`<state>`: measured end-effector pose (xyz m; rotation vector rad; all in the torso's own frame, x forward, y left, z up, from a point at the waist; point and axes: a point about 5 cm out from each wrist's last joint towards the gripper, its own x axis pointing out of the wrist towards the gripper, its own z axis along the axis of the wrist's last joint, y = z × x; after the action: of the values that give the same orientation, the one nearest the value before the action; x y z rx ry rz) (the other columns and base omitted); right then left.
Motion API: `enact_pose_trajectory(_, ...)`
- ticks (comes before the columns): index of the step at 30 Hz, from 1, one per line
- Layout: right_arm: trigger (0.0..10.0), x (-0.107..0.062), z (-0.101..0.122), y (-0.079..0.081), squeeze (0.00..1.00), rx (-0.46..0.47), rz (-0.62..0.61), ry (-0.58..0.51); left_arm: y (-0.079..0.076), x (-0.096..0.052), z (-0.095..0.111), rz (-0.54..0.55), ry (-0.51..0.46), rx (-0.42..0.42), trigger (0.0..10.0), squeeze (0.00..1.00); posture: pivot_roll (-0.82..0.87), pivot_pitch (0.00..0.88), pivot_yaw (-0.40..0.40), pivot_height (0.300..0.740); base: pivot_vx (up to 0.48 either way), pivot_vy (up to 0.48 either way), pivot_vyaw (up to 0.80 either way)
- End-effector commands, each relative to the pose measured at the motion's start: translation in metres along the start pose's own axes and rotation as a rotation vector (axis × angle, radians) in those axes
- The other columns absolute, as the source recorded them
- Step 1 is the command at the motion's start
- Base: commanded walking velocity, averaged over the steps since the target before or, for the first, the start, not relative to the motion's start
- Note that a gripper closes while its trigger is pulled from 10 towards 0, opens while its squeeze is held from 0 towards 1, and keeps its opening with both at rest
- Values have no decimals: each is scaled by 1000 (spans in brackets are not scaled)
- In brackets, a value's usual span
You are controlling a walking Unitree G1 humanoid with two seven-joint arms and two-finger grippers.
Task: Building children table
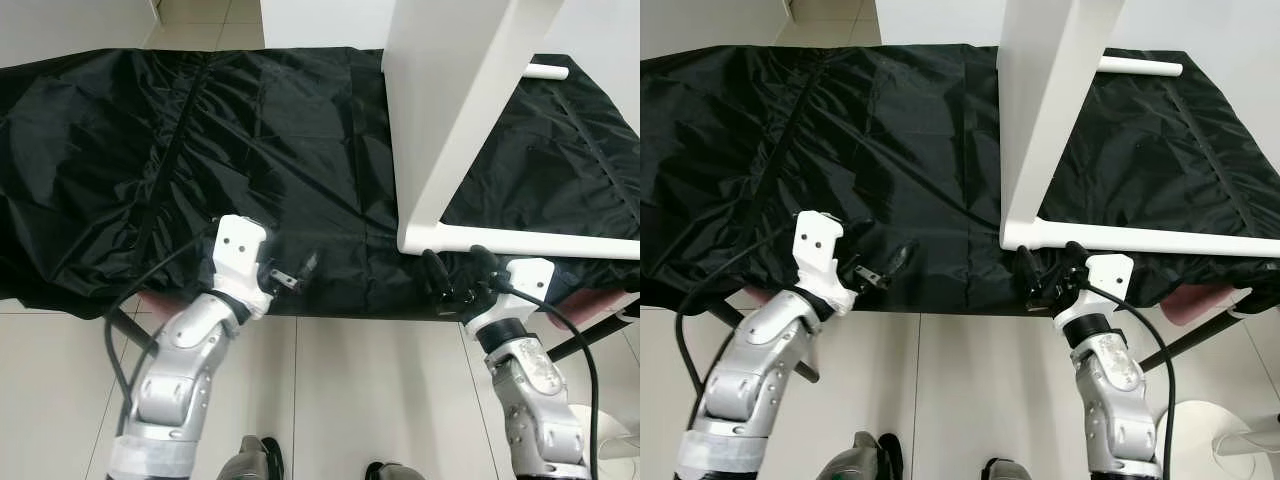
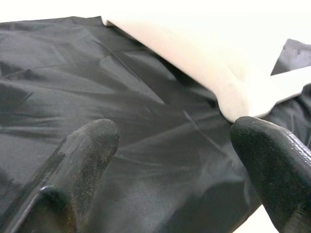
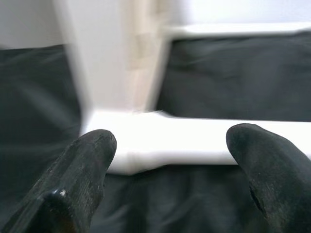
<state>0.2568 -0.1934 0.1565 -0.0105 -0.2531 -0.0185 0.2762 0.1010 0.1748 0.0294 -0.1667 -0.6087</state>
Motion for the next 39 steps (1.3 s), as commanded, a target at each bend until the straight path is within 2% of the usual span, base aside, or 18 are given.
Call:
enact_pose_trajectory(1, 10000, 0, 0, -1, 0, -69, -94, -19, 12, -4, -7, 270, 4, 29, 10000, 0, -116, 117, 48, 740, 0, 0, 0)
enact_pose_trajectory(2, 10000, 1, -1, 0, 0, -77, -112, -19, 12, -4, -8, 276, 1, 25, 10000, 0, -116, 117, 48, 740, 0, 0, 0)
enact_pose_trajectory(3, 10000, 4, -4, 2, 0, -74, -139, 0, 14, -4, -12, 301, 36, 28, 10000, 0, -115, 115, 46, 740, 0, 0, 0)
enact_pose_trajectory(6, 10000, 4, -4, 2, 0, -74, -139, 0, 14, -4, -12, 301, 36, 28, 10000, 0, -115, 115, 46, 740, 0, 0, 0)
enact_pose_trajectory(8, 10000, 15, -6, 4, 0, -46, -172, 19, 18, 0, -19, 358, 101, 55, 10000, 0, -113, 116, 36, 740, 0, 0, 0)
enact_pose_trajectory(12, 10000, 33, -5, 7, 0, 4, -147, 18, 19, 3, -15, 362, 87, 62, 10000, 0, -111, 118, 32, 740, 0, 0, 0)
enact_pose_trajectory(17, 10000, 44, -9, 2, 0, -18, -177, 17, 15, 6, -15, 304, 91, 40, 10000, 0, -101, 117, 13, 740, 0, 0, 0)
enact_pose_trajectory(24, 10000, 58, -16, -1, 0, -51, -241, 16, 12, 10, -14, 318, 91, 48, 10000, 0, -80, 109, 13, 740, 0, 0, 0)
enact_pose_trajectory(27, 10000, 60, -19, 2, 0, -21, -258, 23, 10, 10, -13, 316, 85, 43, 10000, 0, -74, 106, 13, 740, 0, 0, 0)
enact_pose_trajectory(32, 10000, 67, -23, 10, 0, 51, -240, 50, 11, 10, -13, 314, 85, 38, 10000, 0, -73, 102, 20, 740, 0, 0, 0)
enact_pose_trajectory(39, 10000, 80, -30, 19, 0, 77, -154, 75, 11, 11, -11, 319, 81, 39, 10000, 0, -66, 99, 19, 740, 0, 0, 0)
